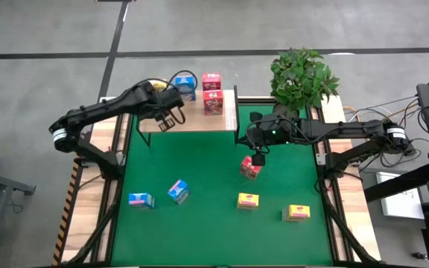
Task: Stack cereal on shelf
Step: Put the red cereal on the shelf
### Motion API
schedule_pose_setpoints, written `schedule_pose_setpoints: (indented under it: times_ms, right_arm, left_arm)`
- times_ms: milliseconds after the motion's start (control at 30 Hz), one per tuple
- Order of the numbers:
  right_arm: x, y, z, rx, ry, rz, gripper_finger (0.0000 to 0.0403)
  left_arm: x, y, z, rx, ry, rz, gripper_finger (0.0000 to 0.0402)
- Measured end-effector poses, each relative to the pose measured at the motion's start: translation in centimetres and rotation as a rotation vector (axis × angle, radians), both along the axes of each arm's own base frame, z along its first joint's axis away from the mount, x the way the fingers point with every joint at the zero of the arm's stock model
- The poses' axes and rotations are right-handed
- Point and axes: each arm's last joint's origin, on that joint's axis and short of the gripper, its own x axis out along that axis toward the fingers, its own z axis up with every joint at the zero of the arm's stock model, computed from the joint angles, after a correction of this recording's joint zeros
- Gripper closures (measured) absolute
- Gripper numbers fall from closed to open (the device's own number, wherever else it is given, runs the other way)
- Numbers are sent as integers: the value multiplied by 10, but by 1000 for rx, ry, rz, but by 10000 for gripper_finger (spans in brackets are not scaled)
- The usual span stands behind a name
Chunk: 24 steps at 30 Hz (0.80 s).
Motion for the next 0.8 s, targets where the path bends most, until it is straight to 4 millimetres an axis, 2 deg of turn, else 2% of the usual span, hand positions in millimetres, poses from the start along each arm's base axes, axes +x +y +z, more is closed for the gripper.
schedule_pose_setpoints:
  times_ms: [167, 333, 567, 800]
  right_arm:
    - [0, 0, 0, 34, -4, -22, 390]
    - [0, 0, -1, 112, -14, -72, 390]
    - [-3, 5, -15, 238, 28, -140, 390]
    - [-3, 25, -17, 376, 47, -169, 390]
  left_arm:
    - [-4, -38, 20, 51, -179, -126, 295]
    - [-11, -78, 26, 95, -369, -304, 295]
    - [-24, -118, 16, 143, -563, -556, 295]
    - [-32, -139, -5, 162, -668, -788, 295]
